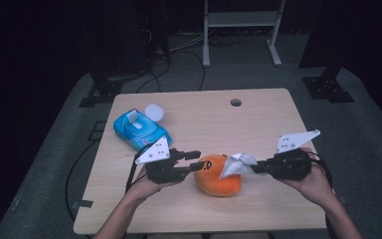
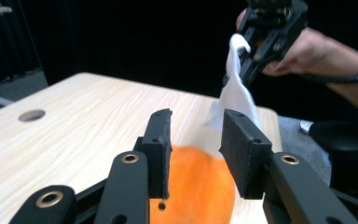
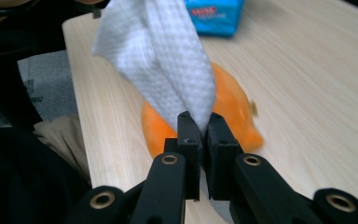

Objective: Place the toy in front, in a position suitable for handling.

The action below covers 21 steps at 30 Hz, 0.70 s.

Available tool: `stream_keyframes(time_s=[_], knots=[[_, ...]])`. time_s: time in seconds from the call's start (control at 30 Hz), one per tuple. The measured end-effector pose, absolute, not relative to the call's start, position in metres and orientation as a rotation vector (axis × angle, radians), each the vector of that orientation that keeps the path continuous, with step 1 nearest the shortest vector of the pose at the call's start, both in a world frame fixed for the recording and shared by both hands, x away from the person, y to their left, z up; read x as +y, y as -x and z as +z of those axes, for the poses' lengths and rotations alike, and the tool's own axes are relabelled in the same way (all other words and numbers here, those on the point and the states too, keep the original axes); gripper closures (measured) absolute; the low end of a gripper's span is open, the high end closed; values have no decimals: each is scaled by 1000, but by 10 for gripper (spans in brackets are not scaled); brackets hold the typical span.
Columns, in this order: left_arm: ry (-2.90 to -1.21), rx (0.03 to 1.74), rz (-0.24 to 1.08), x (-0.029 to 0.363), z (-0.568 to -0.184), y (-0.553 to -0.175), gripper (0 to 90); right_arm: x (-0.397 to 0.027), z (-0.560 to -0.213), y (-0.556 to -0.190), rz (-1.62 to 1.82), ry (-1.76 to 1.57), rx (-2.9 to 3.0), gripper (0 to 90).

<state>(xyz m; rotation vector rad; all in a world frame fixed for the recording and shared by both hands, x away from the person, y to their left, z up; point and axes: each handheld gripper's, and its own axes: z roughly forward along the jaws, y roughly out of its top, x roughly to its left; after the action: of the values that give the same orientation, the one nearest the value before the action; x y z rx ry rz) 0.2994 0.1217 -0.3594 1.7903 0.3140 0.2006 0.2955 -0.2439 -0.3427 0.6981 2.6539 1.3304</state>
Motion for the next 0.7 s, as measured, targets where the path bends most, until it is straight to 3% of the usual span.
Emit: stream_keyframes(time_s=[0.4, 0.53, 0.6, 0.7], knots=[[-1816, 339, 154, 108, -398, -308, 606, -220, -376, -318, 1270, -818, 2745, 804], [-1847, 336, 170, 105, -405, -307, 601, -208, -387, -324, 1264, -839, 2709, 712], [-1850, 352, 171, 107, -408, -309, 595, -203, -392, -322, 1281, -822, 2691, 611], [-1862, 363, 184, 106, -412, -310, 587, -198, -393, -317, 1290, -791, 2618, 556]])
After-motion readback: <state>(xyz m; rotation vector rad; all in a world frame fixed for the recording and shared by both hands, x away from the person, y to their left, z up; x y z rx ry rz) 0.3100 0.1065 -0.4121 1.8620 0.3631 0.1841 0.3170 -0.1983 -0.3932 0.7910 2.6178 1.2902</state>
